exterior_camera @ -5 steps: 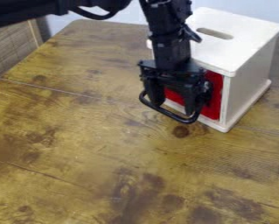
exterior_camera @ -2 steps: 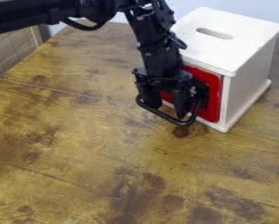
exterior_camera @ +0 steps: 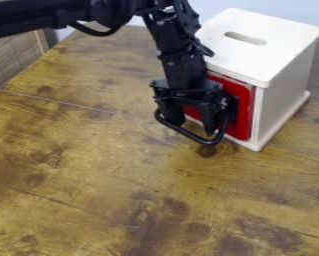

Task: Close the drawer

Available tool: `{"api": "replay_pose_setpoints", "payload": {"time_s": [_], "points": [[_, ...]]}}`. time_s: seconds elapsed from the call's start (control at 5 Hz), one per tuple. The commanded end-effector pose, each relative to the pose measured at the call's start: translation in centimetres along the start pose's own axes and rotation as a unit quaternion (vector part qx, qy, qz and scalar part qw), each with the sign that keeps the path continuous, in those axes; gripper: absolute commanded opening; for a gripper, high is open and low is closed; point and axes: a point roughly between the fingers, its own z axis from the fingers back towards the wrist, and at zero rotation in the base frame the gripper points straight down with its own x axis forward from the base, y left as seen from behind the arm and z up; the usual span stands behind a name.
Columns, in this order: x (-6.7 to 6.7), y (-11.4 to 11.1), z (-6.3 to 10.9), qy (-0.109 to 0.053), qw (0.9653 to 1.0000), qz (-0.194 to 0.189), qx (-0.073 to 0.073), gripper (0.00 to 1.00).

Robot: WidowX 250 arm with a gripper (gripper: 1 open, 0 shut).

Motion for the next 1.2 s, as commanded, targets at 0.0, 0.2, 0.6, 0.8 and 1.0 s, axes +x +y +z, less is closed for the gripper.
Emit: {"api": "replay_pose_setpoints", "payload": {"time_s": [0.0,0.2,0.6,0.8,1.0], "points": [[0.7,0.5,4.5,-0.056,0.9983,0.013,0.003,1.00],[1.0,1.6,4.6,-0.063,0.9976,0.028,0.002,1.00],[0.7,2.1,8.0,-0.076,0.9954,0.057,0.000,1.00],[0.7,2.3,9.7,-0.082,0.9944,0.067,-0.001,1.00],[0.9,2.6,9.1,-0.077,0.9946,0.070,0.001,1.00]]}}
